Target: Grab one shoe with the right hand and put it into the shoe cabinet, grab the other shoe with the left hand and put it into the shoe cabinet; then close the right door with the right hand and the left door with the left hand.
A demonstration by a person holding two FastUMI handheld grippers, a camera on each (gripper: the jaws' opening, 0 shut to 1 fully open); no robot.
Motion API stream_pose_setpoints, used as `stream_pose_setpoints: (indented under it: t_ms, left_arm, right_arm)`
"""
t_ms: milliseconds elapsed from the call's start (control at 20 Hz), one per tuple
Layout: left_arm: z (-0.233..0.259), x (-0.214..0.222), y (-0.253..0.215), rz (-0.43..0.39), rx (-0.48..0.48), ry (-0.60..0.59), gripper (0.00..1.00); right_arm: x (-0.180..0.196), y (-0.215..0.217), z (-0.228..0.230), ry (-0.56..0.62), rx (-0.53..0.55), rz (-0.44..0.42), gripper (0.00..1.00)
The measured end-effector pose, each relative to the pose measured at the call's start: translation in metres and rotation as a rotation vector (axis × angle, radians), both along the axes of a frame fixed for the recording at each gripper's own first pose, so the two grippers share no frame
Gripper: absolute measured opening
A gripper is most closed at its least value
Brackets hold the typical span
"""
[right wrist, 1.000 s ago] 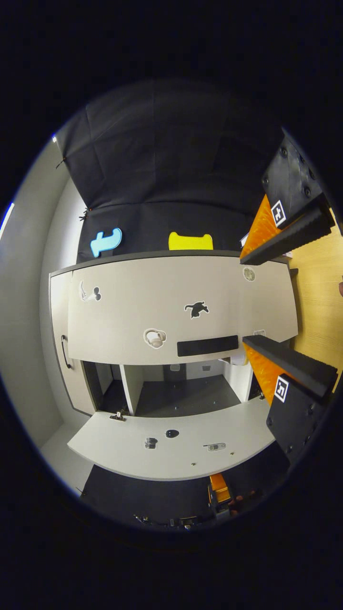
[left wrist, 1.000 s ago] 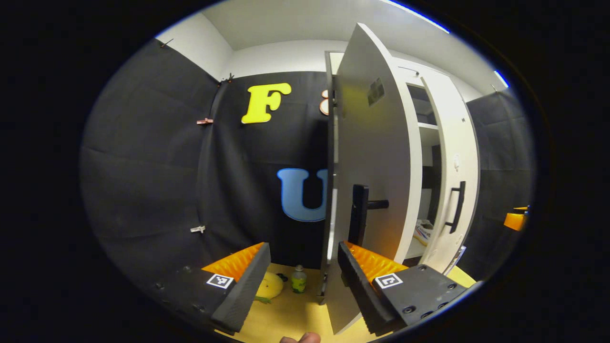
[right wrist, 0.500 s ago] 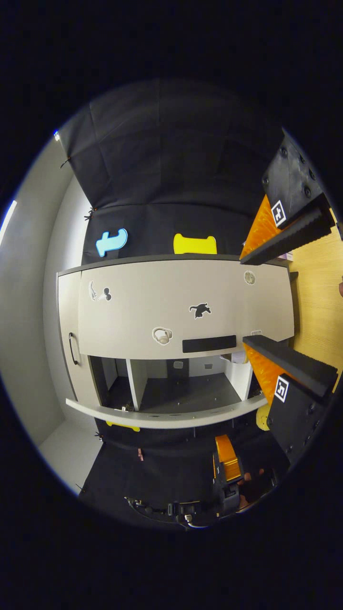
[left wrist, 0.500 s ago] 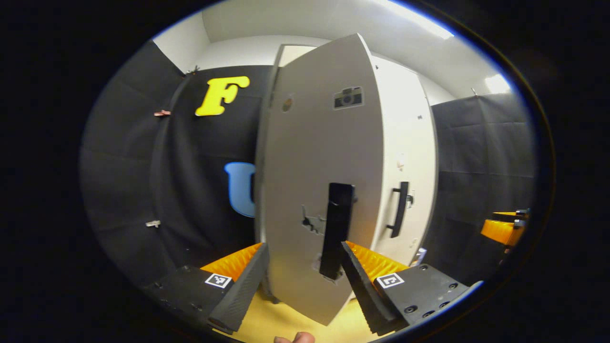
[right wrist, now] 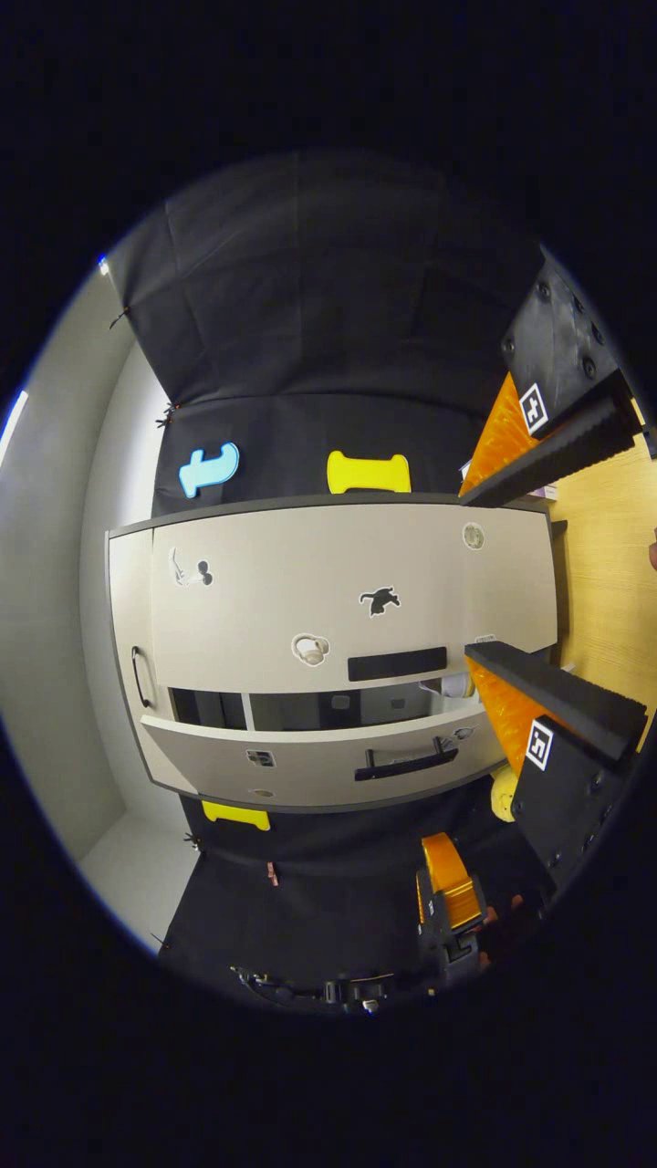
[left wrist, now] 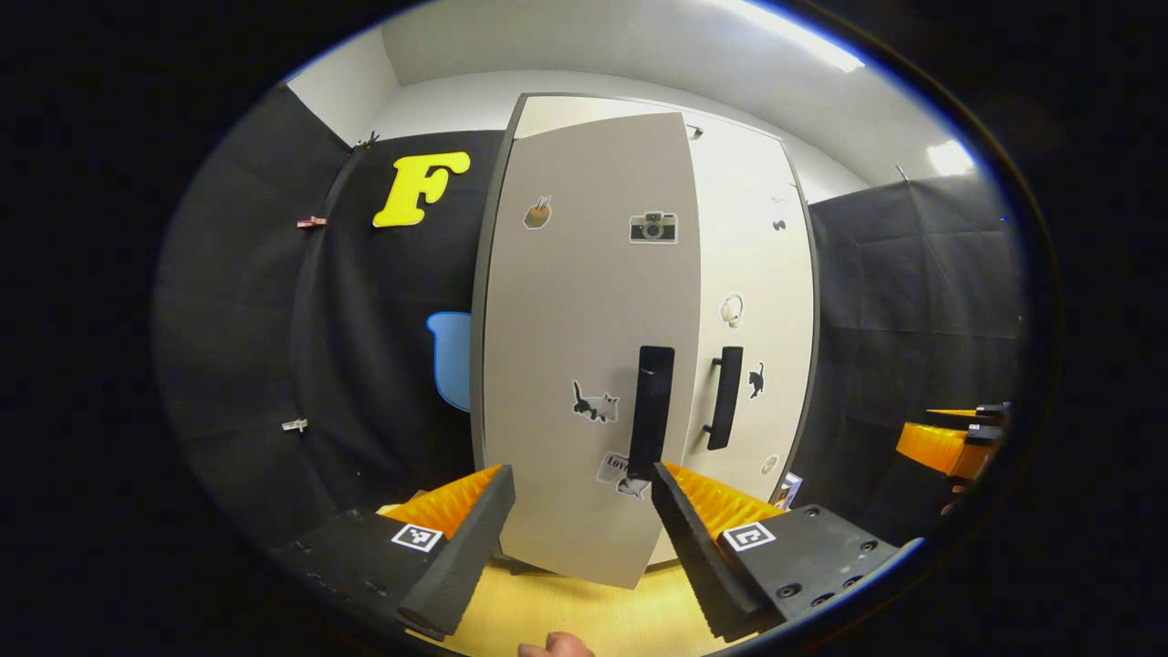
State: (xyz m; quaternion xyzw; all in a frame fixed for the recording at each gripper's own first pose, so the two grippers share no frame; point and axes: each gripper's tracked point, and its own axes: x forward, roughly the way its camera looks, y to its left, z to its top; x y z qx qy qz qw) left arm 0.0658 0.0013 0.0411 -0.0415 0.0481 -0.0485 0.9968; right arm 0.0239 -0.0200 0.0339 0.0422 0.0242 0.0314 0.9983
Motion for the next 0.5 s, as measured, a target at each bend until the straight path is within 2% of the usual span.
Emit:
stream_pose_setpoints:
  t_ms: [500]
  left_arm:
    - [-0.002, -0.031, 0.018, 0.048, 0.042, 0.008, 0.95]
  right_arm:
    - [-0.013, 0.014, 0.008, -0.049, -0.057, 0.014, 0.98]
